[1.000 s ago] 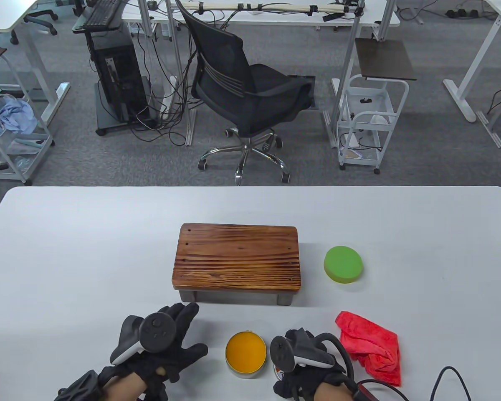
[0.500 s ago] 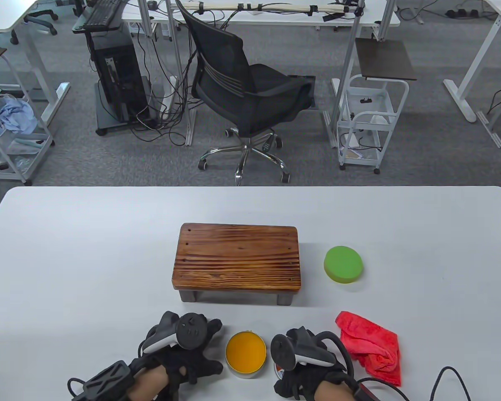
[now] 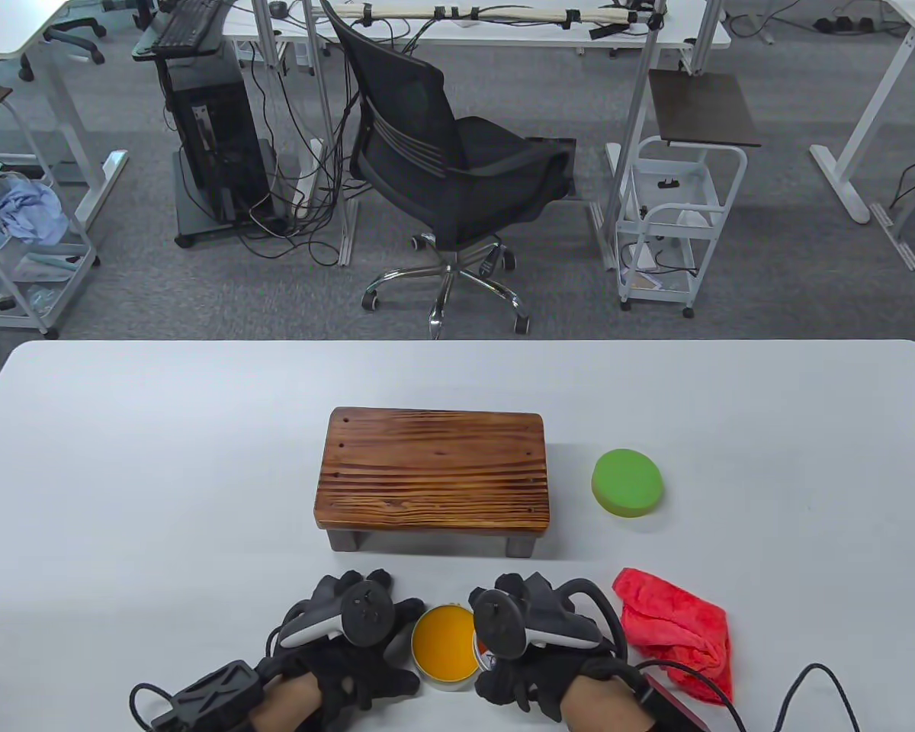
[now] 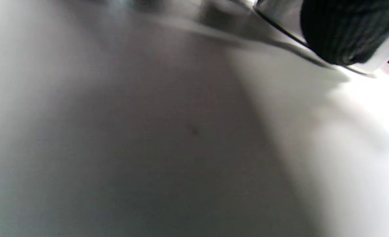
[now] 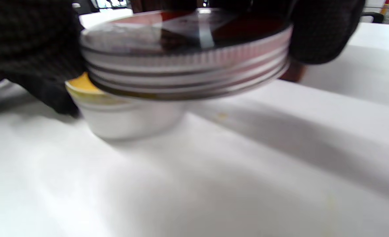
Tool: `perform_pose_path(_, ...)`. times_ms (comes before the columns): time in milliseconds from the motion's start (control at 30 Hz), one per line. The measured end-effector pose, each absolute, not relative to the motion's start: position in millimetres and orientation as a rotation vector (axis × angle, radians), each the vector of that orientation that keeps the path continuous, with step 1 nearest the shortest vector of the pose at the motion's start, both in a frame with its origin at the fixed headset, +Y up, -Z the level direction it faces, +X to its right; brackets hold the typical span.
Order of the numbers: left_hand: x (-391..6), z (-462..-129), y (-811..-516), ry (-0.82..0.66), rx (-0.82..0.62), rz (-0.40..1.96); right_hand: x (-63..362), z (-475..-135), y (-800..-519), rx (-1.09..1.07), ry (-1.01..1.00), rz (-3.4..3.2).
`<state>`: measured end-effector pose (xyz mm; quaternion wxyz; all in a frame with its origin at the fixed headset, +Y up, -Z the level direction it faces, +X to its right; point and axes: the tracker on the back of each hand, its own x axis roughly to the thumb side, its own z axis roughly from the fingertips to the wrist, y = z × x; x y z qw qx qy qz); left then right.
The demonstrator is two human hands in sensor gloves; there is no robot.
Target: Dip and apply wood wax on stool
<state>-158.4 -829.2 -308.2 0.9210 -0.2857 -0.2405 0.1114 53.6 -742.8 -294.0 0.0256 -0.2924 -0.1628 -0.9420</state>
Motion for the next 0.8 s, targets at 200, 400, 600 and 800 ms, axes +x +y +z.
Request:
perform_pose_path(200, -158, -307, -829, -0.5, -0.615, 0.227, 16, -297, -747, -1.026, -0.51, -2.857)
perform_pose_path(400, -157, -307, -831, -0.507, -0.628, 0.229, 0, -301, -756, -1.056, -0.533, -2.861)
perform_pose_path(600, -155, -305, -832, -0.514, -0.639, 0.213, -4, -302, -763, -1.052, -0.541, -2.843)
perform_pose_path(800, -154, -306, -833, -0.513, -0.645, 0.213, -5, -301, -764, -1.046, -0.533, -2.841)
